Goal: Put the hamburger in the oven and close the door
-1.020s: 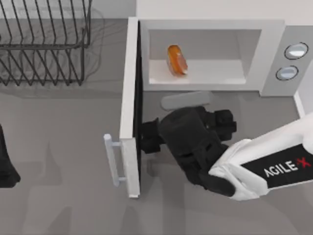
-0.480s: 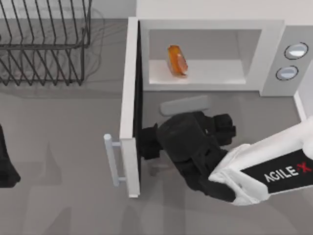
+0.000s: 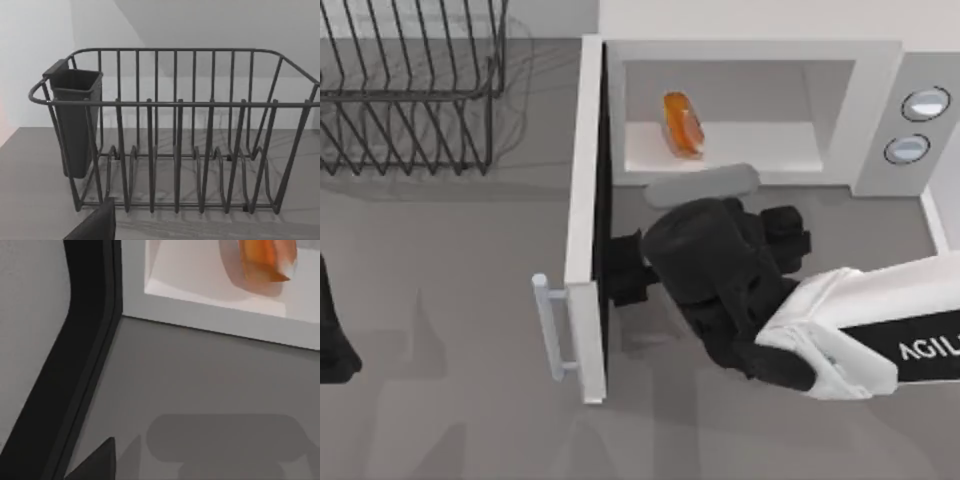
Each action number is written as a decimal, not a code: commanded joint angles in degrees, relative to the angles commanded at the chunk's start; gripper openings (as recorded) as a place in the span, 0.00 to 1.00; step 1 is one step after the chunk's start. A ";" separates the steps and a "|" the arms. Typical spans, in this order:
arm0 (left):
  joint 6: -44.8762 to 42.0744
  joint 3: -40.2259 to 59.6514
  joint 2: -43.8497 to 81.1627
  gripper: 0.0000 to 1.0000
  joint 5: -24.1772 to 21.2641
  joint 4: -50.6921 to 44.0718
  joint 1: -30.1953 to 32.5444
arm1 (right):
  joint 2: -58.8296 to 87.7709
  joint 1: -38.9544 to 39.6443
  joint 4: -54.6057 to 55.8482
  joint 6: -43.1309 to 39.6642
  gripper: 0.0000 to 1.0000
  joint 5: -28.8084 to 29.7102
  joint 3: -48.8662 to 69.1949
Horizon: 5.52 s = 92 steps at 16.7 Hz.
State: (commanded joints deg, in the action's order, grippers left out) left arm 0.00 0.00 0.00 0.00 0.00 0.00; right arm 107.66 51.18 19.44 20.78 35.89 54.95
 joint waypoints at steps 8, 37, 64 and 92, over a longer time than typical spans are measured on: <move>0.00 0.00 0.00 1.00 0.00 0.00 0.00 | -6.17 -1.31 -12.55 0.41 1.00 0.15 2.01; 0.00 0.00 0.00 1.00 0.00 0.00 0.00 | -93.95 -44.68 -18.38 -15.26 1.00 -24.37 -43.88; 0.00 0.00 0.00 0.00 0.00 0.00 0.00 | -107.66 -51.18 -19.44 -20.78 1.00 -35.89 -54.95; -0.30 3.30 18.02 0.00 16.86 14.65 16.74 | -107.66 -51.18 -19.44 -20.78 1.00 -35.89 -54.95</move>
State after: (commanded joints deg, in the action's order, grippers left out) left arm -0.30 3.30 18.02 16.86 14.65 16.74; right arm 0.00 0.00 0.00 0.00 0.00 0.00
